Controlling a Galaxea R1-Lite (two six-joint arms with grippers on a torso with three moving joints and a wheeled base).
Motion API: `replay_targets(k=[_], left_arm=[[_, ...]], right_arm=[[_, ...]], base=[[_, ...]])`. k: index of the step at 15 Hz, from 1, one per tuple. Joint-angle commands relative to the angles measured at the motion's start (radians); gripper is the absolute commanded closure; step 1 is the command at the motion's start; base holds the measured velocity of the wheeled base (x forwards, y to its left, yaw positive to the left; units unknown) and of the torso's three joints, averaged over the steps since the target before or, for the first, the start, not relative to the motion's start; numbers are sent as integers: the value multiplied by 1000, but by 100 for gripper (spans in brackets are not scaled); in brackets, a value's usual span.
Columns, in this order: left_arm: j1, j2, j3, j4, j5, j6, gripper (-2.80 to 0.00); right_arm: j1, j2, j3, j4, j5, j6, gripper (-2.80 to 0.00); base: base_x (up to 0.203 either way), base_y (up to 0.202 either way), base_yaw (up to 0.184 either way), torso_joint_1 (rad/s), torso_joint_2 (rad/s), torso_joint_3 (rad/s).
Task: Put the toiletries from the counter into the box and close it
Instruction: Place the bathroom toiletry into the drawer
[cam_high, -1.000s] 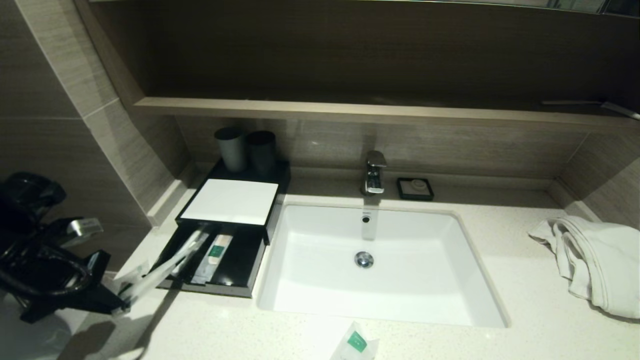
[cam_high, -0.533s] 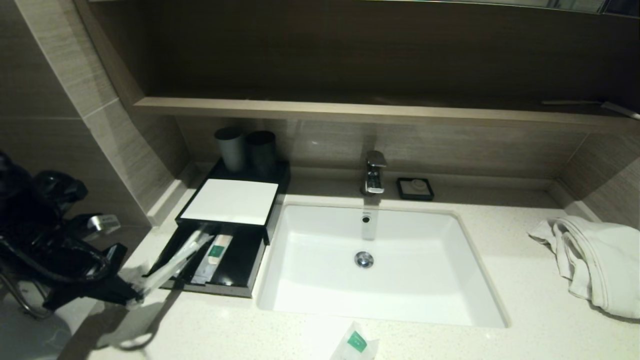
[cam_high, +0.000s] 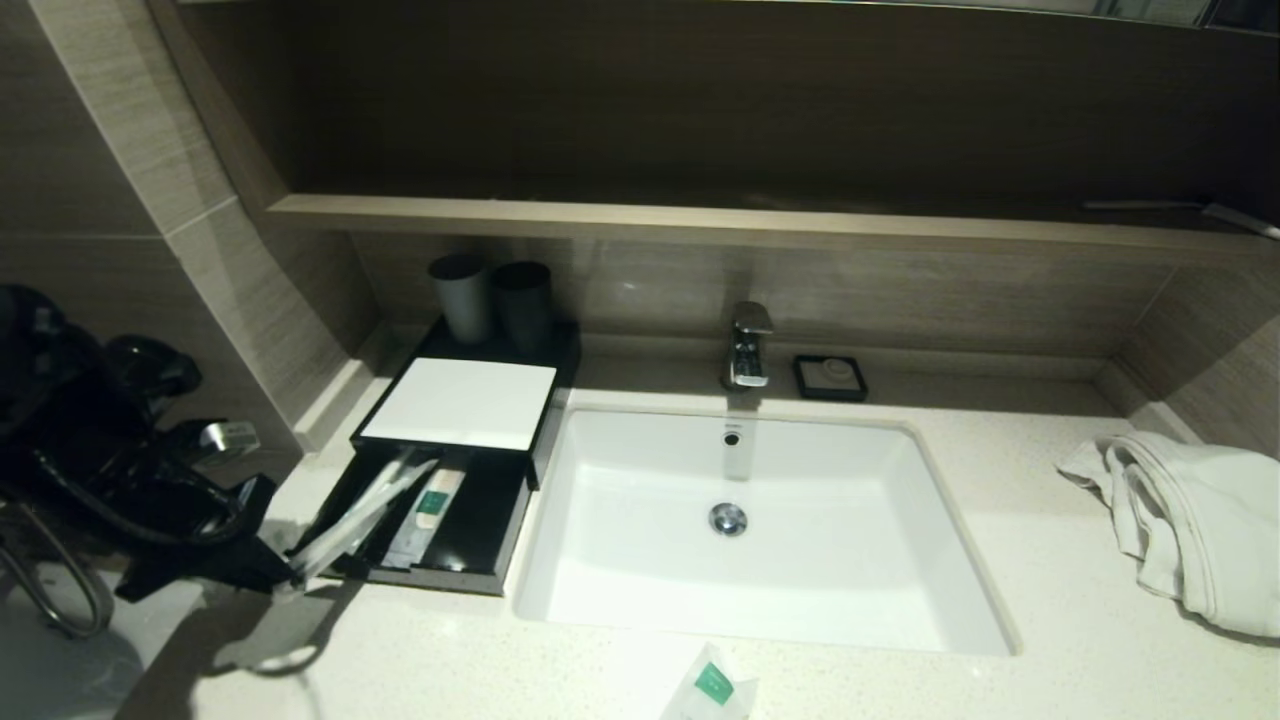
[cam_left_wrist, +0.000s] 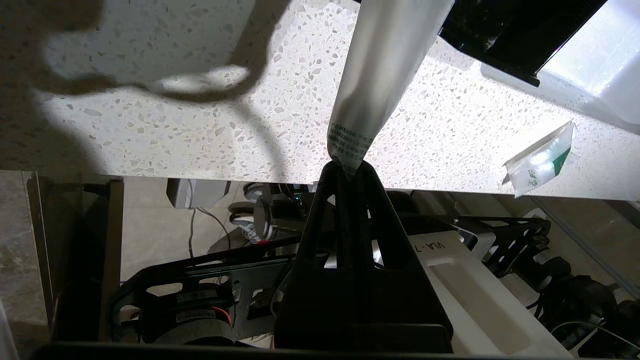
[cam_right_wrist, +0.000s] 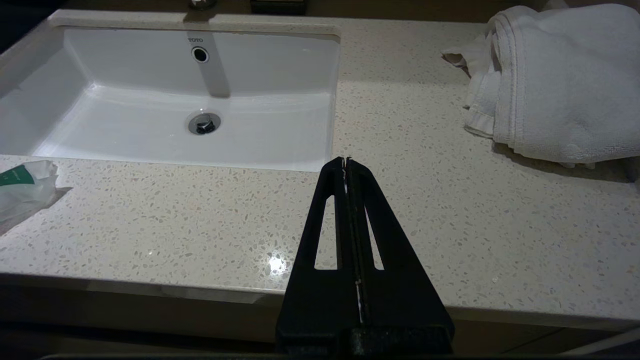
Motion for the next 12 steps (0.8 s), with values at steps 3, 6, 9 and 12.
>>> replay_targets(k=[3,6,9,12], left_arm=[[-13,31,-3,-19,-3,-2,0],[-15,38,-12,-25,-3,-3,0],[-15,62,-33,-27,-3,-4,0],[-21,76,-46,-28,-3,-4,0]], right_arm=[[0,0,0,0,0,0,0],[0,0,0,0,0,0,0],[0,0,0,0,0,0,0],[0,0,0,0,0,0,0]], base=[[0,0,0,0,0,0],[0,0,0,0,0,0],[0,0,0,0,0,0],[0,0,0,0,0,0]])
